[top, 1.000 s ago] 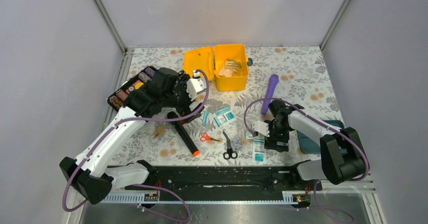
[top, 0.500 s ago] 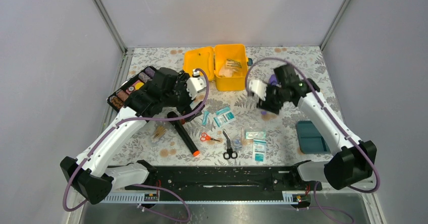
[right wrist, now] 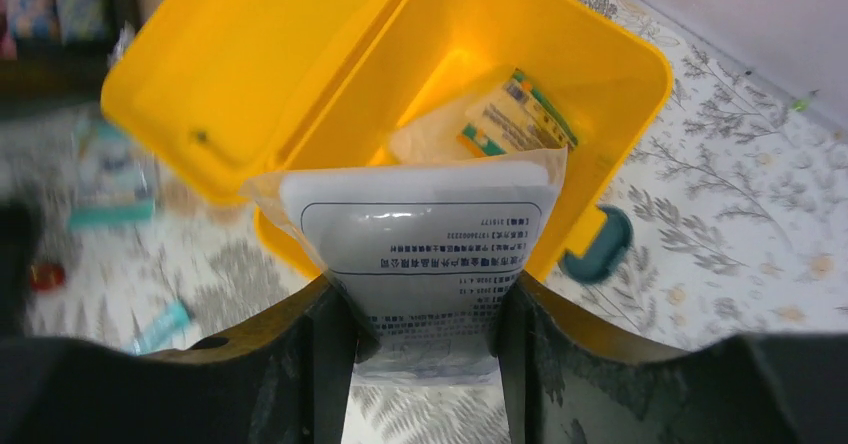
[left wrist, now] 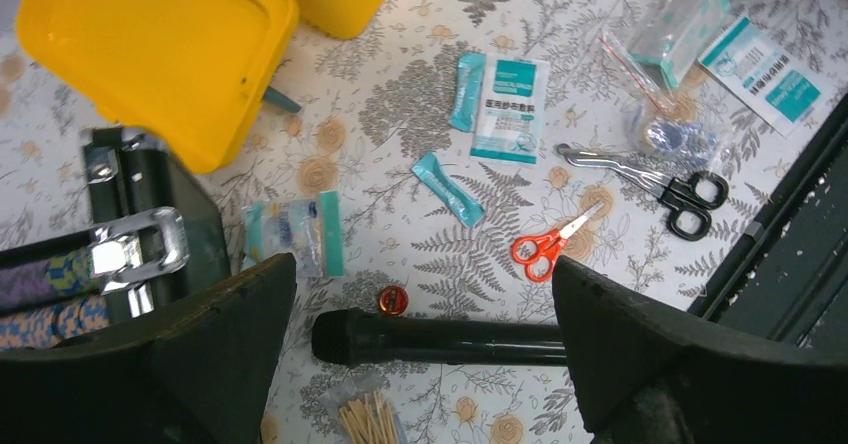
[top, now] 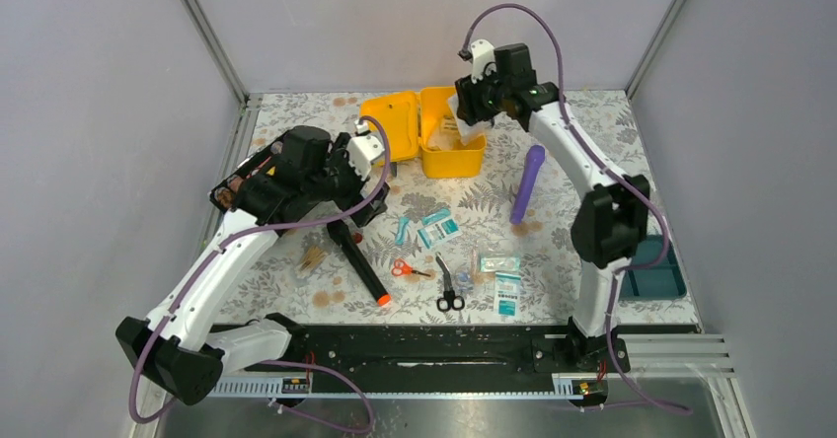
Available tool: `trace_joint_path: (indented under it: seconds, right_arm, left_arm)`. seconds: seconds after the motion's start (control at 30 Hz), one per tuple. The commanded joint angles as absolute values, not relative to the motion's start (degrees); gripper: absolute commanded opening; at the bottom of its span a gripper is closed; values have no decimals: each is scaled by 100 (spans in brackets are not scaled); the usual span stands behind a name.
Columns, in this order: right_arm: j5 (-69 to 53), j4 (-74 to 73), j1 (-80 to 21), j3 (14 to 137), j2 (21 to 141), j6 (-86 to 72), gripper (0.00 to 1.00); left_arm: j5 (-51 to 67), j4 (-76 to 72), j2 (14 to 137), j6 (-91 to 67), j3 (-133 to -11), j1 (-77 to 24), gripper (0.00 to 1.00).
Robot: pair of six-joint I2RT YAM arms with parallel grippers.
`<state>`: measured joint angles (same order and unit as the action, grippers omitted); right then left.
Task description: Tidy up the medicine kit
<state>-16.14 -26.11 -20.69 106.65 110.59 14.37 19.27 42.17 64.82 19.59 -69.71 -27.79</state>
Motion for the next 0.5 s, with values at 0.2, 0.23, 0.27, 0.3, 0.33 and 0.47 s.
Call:
trace_joint_path:
  seconds: [0.2,0.23,0.27,0.3,0.33,0.47]
  right_arm:
    - [-418,-1740,-2368,12373,12824,-1275,52]
    - [-372,-1779,-2393,12538,12961,-1307,51]
    - [-328,-1848,-2429,12680,13077,-1338,51]
    - [-249,-1900,-2466,12791,13168,-1354,51]
    - [-161,-1933,-2507,12842,13223,-1379,51]
    - [-31,-2070,-2585,12773,13323,-1616,52]
  left_arm:
    - [2064,4407,6178,1784,-7124,-2251,99]
    - [1999,4491,6185,1870,-7158,-2250,99]
    - [1926,4580,6198,1926,-7201,-2249,99]
    - [1862,4679,6216,1990,-7249,-2247,99]
    - [1804,4797,6255,2073,-7307,-2250,99]
    - [1642,4905,6322,2181,-7481,-2250,99]
